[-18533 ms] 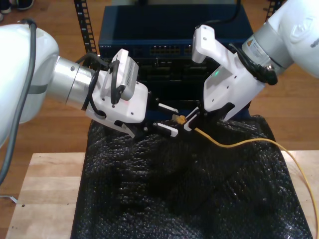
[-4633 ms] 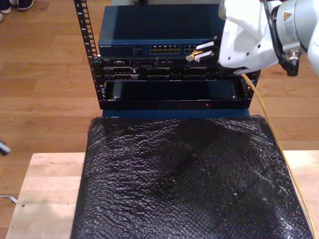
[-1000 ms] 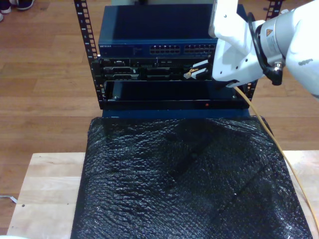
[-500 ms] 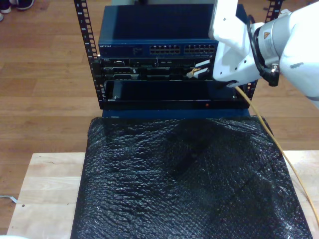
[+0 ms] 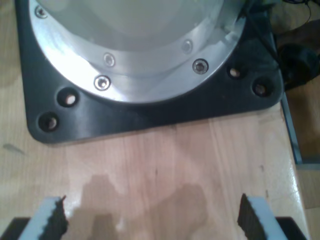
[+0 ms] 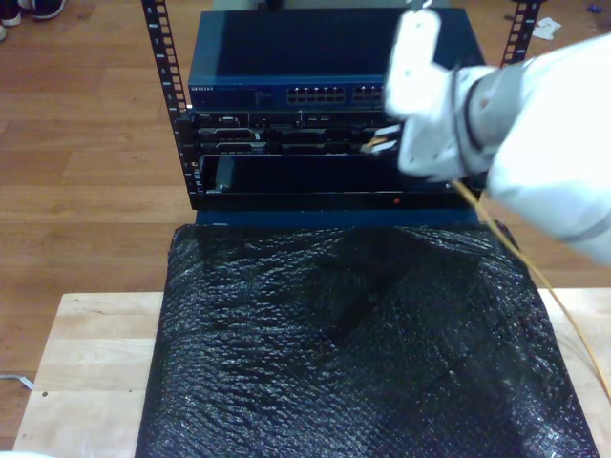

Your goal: Grab the cable and plug it in

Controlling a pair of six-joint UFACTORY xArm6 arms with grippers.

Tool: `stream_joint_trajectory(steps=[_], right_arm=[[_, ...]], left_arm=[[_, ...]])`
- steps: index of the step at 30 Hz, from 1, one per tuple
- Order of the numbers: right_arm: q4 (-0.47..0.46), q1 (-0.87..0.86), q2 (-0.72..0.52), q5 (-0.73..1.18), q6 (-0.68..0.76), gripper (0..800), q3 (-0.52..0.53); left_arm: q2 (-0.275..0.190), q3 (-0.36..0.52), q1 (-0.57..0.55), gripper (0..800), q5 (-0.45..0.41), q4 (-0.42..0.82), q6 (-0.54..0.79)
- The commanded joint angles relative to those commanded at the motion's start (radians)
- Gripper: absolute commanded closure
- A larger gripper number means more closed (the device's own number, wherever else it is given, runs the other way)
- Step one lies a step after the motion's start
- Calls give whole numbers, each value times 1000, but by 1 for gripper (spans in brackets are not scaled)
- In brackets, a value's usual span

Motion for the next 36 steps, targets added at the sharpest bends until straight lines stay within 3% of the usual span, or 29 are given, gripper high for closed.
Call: stream_joint_trajectory(steps=[11, 17, 36], right_arm=[[-26, 9, 41, -167, 5, 800, 40], [-110, 5, 51, -206, 6, 800, 29], [-196, -63, 140, -491, -2, 800, 100]], left_arm=[[0, 0, 0, 0, 0, 0, 2], [0, 0, 0, 0, 0, 0, 0], [0, 0, 0, 0, 0, 0, 2]])
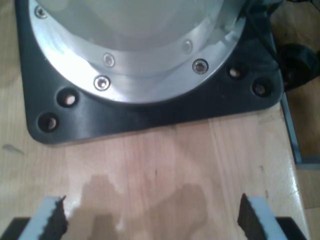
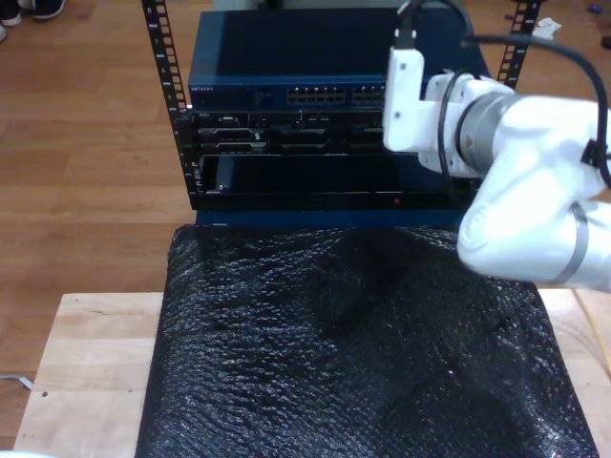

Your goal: Grab the cable and plug it in

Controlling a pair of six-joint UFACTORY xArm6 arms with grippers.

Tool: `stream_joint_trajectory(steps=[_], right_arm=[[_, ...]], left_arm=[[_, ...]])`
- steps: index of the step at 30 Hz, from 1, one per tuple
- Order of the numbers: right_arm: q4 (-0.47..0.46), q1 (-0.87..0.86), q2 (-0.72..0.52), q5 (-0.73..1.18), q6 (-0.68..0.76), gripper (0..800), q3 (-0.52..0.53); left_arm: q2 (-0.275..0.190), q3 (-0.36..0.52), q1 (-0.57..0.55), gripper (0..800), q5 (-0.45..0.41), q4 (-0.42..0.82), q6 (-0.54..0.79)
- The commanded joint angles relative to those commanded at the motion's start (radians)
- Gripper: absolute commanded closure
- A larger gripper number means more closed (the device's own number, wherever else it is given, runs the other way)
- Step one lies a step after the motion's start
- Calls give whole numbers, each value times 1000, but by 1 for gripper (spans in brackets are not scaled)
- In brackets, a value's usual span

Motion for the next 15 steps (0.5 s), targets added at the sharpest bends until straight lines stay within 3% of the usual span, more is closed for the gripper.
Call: stream_joint_trajectory(steps=[15], right_arm=[[5, -11, 44, -138, 3, 800, 54]], left_arm=[[0, 0, 0, 0, 0, 0, 0]])
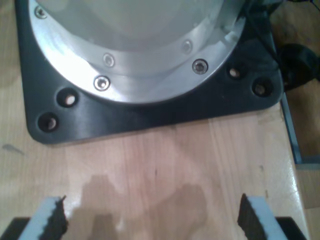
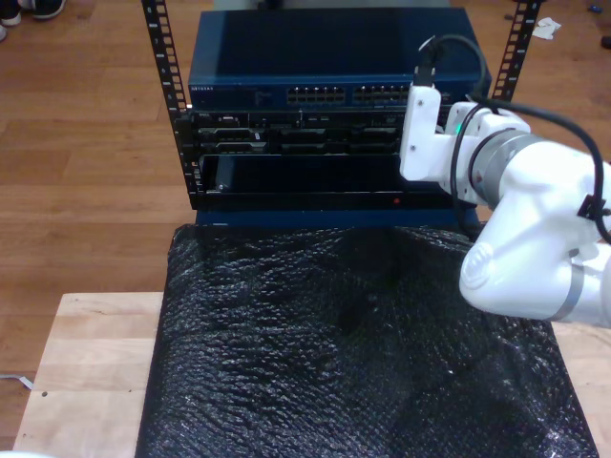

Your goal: Grab the cable and plug it in

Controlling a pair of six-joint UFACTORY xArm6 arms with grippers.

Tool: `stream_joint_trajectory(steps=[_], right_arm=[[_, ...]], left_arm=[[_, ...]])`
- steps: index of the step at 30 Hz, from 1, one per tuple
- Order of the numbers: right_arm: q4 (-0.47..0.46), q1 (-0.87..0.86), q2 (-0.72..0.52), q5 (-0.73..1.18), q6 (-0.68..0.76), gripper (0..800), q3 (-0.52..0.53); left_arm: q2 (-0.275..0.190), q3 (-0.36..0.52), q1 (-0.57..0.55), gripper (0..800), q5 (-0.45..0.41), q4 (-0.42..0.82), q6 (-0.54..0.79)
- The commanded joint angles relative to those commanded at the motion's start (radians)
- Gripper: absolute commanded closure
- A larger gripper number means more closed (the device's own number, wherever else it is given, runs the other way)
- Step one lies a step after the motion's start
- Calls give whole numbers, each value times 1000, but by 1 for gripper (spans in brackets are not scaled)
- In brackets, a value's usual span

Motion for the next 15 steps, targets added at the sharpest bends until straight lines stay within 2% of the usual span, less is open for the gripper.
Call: stream_joint_trajectory(steps=[9, 15], right_arm=[[-5, 2, -5, -3, -3, 800, -12], [-5, 6, 11, -2, -3, 800, -66]], left_arm=[[0, 0, 0, 0, 0, 0, -2], [0, 0, 0, 0, 0, 0, 0]])
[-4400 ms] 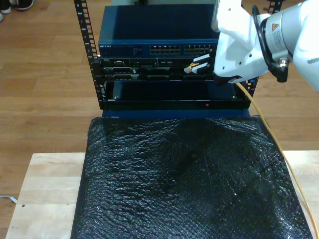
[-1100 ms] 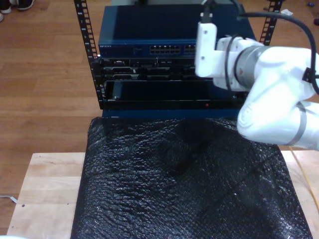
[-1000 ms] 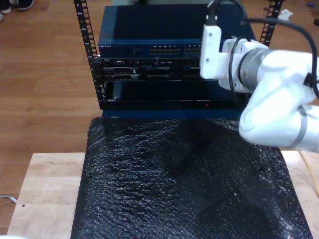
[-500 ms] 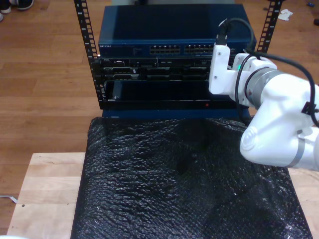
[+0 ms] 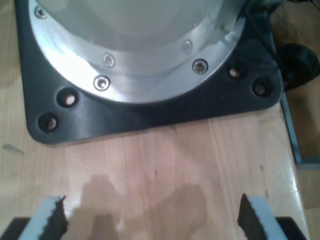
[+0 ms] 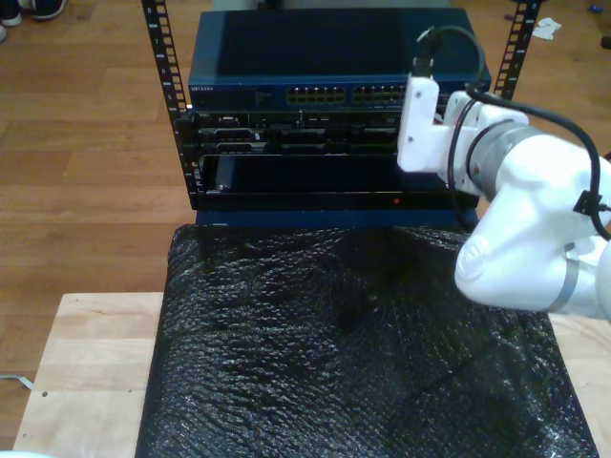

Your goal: Grab the cable and plug it in

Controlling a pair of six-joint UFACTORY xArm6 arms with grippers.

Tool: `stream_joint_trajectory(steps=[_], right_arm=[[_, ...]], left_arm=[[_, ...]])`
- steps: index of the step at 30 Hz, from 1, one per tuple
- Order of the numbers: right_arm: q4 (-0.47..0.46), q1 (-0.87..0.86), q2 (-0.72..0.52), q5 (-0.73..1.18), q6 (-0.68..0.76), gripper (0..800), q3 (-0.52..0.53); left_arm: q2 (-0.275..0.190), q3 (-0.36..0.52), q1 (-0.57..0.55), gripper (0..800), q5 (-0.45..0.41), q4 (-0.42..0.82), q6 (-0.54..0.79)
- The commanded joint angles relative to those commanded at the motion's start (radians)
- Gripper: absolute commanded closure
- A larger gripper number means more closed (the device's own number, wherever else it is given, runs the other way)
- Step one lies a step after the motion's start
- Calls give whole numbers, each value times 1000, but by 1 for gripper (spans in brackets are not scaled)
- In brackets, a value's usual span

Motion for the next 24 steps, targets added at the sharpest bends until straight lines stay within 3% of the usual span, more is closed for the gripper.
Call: stream_joint_trajectory(steps=[10, 24], right_arm=[[-68, 3, 14, -3, -41, 800, 0], [-75, 63, 20, -43, -41, 800, -17]], left_arm=[[0, 0, 0, 0, 0, 0, -2], [0, 0, 0, 1, 0, 0, 0]])
